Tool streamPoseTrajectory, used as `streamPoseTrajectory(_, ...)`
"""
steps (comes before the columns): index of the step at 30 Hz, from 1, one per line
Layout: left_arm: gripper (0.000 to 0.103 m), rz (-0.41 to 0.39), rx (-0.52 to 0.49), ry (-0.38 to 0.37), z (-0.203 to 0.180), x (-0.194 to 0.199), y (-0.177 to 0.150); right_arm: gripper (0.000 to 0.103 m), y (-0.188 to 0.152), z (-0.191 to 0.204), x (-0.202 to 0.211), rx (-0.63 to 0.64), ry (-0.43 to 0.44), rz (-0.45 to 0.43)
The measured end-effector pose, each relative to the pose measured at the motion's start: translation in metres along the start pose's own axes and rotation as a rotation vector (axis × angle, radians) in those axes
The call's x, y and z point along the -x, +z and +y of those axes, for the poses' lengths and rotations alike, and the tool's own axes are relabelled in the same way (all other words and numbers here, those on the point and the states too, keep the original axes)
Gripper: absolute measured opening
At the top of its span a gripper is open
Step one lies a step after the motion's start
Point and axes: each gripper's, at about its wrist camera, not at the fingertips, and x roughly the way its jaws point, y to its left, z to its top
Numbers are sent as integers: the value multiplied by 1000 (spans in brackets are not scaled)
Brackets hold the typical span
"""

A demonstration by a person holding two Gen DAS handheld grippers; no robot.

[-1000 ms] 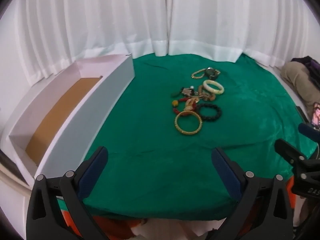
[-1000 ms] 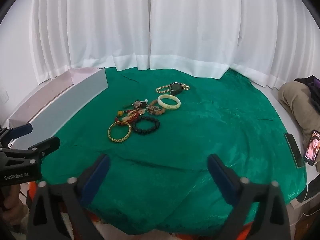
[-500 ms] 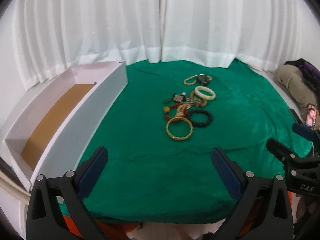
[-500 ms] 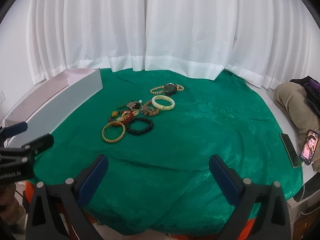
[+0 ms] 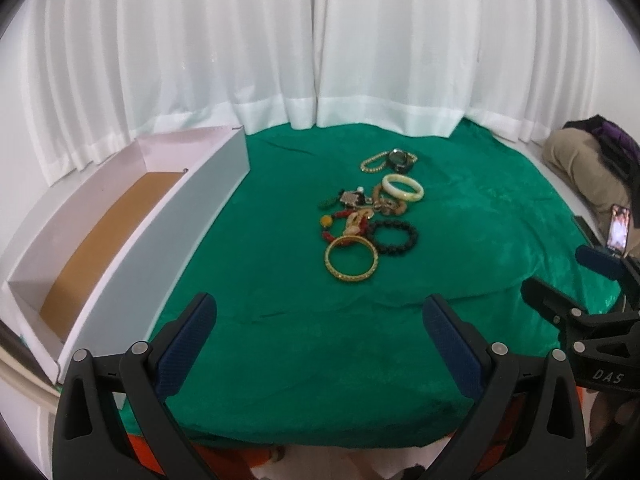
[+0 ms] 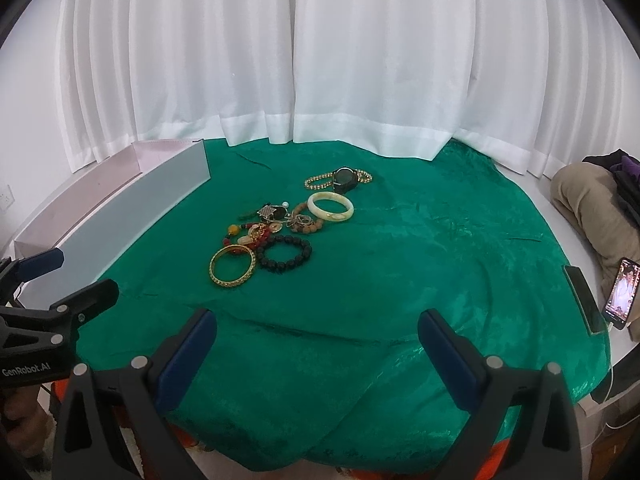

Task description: Organize jewelry

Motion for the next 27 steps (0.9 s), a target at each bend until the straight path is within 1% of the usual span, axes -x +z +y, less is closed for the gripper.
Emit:
streamPoseTrajectory(6,103,-19,1,1,1,4,-2,102,-1,1,2,-1,4,-7)
streamPoseTrajectory(15,103,-2,4,5,2,1,-4,102,-1,1,1,-9,9,10)
streamPoseTrajectory(27,103,-6,-2,12,0,1,-5,102,0,2,0,-11,12,16)
